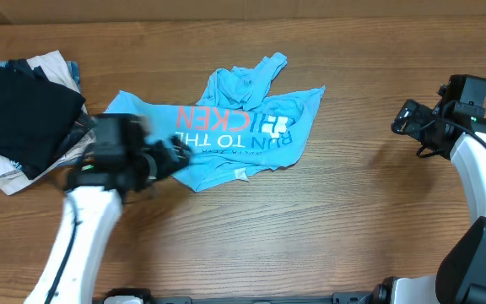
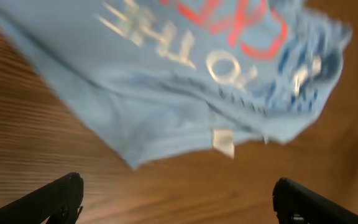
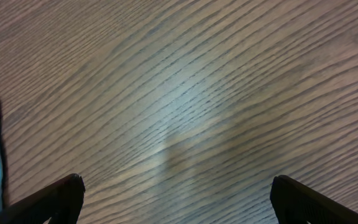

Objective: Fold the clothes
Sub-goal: 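Grasp the shirt's lower edge with the left gripper, then lift the shirt with the left gripper and pull it toward the back left, then reach the right gripper to the hanging shirt and grasp its hem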

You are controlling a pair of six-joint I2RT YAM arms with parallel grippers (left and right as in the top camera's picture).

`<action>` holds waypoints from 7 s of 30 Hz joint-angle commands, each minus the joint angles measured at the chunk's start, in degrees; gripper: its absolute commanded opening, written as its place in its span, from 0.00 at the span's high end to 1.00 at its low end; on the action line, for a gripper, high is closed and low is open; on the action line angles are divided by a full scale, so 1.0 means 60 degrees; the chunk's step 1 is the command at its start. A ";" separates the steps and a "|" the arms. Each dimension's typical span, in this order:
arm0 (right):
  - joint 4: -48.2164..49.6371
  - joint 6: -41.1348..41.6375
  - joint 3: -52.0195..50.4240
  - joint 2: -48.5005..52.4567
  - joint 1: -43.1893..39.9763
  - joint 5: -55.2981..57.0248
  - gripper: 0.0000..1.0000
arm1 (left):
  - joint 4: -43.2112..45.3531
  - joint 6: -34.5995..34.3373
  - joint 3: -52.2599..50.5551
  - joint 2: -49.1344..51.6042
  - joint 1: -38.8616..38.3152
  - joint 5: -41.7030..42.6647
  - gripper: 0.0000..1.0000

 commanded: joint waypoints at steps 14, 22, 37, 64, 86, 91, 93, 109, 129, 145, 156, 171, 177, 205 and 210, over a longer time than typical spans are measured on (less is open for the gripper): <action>0.0015 0.0044 0.0204 -0.0280 -0.0025 -0.0055 0.00 | 0.1147 -0.2554 -0.0015 0.3778 -0.2306 -0.1115 0.02; 0.0004 0.0044 0.0204 -0.0280 -0.0025 -0.0055 0.00 | 0.1246 -0.2550 -0.0015 0.3774 -0.2255 -0.2648 0.44; -0.0018 0.0044 0.0204 -0.0280 -0.0025 -0.0055 0.00 | -0.0546 0.0033 0.2106 0.2302 -0.1053 -0.5253 0.96; -0.0018 0.0044 0.0204 -0.0280 -0.0025 -0.0055 0.00 | -0.2699 -0.0801 0.1996 0.3173 -0.0707 -0.2390 0.29; -0.0033 0.0044 0.0204 -0.0280 -0.0025 -0.0055 0.00 | -0.0845 -0.0310 0.1971 0.5417 -0.0794 -0.1621 0.96; -0.0051 0.0044 0.0204 -0.0280 -0.0025 -0.0055 0.00 | -0.1596 0.0947 0.4426 0.5326 -0.0401 -0.2688 0.96; -0.0047 0.0044 0.0204 -0.0280 -0.0025 -0.0055 0.00 | -0.1971 0.1333 0.5836 0.5329 -0.0204 -0.3173 0.96; -0.0055 0.0044 0.0204 -0.0280 -0.0025 -0.0055 0.00 | -0.1912 0.2645 1.0036 0.5592 0.0503 -0.4881 0.96; -0.0076 0.0044 0.0204 -0.0280 -0.0025 -0.0055 0.00 | -0.5125 0.1872 0.9825 0.6921 -0.0419 -0.1235 0.00; -0.0066 0.0044 0.0204 -0.0280 -0.0025 -0.0055 0.00 | -0.1515 -0.0350 0.5333 0.6921 -0.3268 -0.1902 0.17; -0.0051 0.0044 0.0204 -0.0280 -0.0025 -0.0055 0.00 | 0.0375 -0.0455 0.5213 0.6921 -0.3271 -0.2583 0.45; -0.0044 0.0044 0.0204 -0.0280 -0.0025 -0.0055 0.00 | -0.1246 -0.0517 0.5450 0.6808 -0.3242 -0.1770 0.96; -0.0051 0.0040 0.0204 -0.0280 -0.0025 -0.0055 0.00 | -0.4295 0.0484 0.6921 0.5402 -0.3064 -0.3198 0.96; 0.1002 -0.0758 0.0204 0.0546 0.4947 -0.3891 0.00 | -0.6408 0.1009 0.9974 0.0401 0.0182 -0.5260 0.96; 0.2164 -0.0237 0.0204 0.1071 0.5391 -0.4054 0.00 | -0.4699 0.2218 1.1449 0.0015 0.0182 -0.3151 0.96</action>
